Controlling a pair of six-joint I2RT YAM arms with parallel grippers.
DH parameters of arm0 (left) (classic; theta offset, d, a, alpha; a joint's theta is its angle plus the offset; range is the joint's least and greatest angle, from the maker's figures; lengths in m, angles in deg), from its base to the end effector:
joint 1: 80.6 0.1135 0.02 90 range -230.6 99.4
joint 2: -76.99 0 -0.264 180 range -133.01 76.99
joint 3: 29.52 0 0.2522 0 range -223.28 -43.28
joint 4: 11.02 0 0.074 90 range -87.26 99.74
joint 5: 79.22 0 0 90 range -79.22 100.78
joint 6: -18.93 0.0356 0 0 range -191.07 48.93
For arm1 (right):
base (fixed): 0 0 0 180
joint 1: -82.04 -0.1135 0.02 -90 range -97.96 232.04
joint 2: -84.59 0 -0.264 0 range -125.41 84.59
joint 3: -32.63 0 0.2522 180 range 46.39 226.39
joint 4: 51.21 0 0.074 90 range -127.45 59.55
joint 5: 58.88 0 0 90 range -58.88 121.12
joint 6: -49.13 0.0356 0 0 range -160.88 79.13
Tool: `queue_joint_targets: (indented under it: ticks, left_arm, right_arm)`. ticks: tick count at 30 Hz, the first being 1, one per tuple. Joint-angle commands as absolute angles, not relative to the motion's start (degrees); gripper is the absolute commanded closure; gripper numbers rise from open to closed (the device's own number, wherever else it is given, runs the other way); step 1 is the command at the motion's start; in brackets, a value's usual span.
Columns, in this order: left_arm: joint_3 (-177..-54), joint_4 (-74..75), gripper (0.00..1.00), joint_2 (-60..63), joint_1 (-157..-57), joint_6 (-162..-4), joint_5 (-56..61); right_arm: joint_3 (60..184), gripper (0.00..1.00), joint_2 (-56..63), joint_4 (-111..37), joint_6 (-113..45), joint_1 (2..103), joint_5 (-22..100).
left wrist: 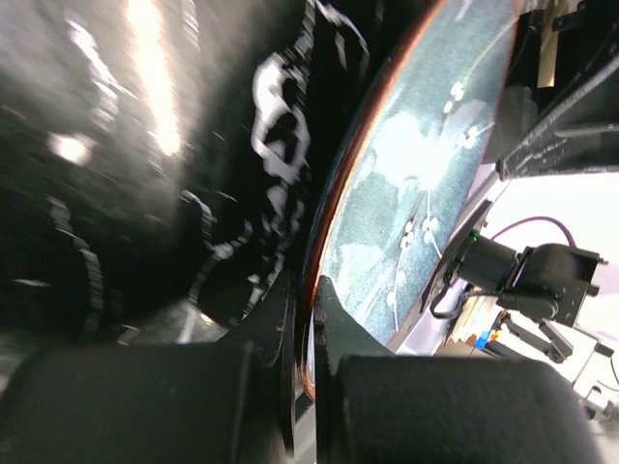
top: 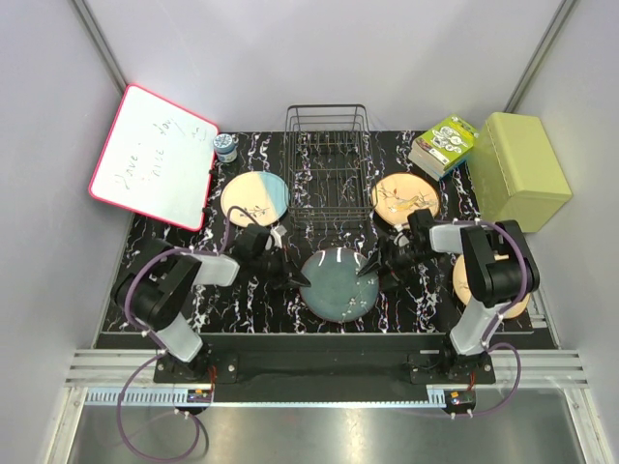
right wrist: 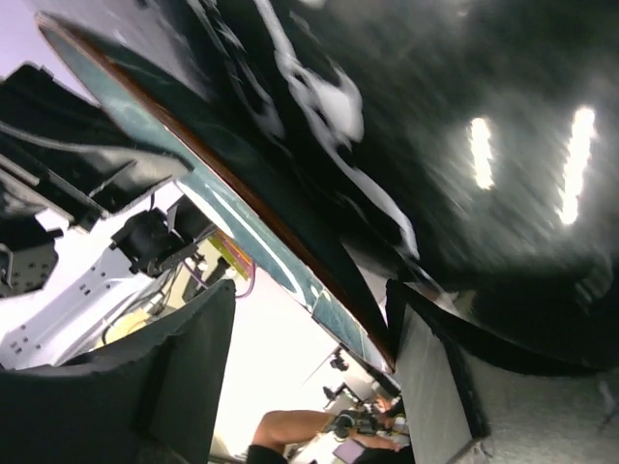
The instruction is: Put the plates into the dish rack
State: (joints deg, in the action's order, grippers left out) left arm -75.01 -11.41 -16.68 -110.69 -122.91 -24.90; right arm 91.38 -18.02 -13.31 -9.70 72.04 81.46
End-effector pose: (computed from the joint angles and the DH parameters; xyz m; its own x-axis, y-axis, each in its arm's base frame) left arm 0.2268 -0.1554 0.1128 -0.9828 -0.1687 -0.0754 -0.0428 0.6048 -0.7952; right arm 0.2644 0.0745 0.1007 -0.9475 0.1684 0.2717 0.3167 0.6104 0.7261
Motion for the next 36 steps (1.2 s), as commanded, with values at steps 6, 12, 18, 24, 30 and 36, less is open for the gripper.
queue_joint_targets:
  ticks: [6,12,18,24,30,36]
  left_arm:
    - [-79.23,-12.9,1.0,-19.42,-114.26,-122.14,-25.61]
    - [-79.05,-12.81,1.0,-19.34,-115.85,-121.44,-26.31]
    - [-78.18,-12.55,1.0,-16.88,-116.55,-119.59,-25.7]
    - [-78.18,-11.15,1.0,-15.47,-116.99,-117.66,-25.0]
    - [-79.31,-5.9,0.51,-11.27,-116.99,-112.05,-22.63]
    - [-87.13,13.95,0.06,1.91,-115.77,-92.37,-18.94]
  right_arm:
    - [88.49,0.41,-23.7,-33.38,-4.75,65.43,87.6]
    - [82.96,0.43,-18.25,-50.97,2.97,62.09,92.64]
    - [83.12,0.58,-15.96,-52.75,3.6,59.45,94.31]
    - [84.18,1.0,-13.86,-50.92,2.11,58.22,94.93]
    - [86.02,1.0,-4.11,-37.92,-5.18,58.57,91.85]
    - [93.83,1.0,8.72,-12.26,-19.06,60.94,88.34]
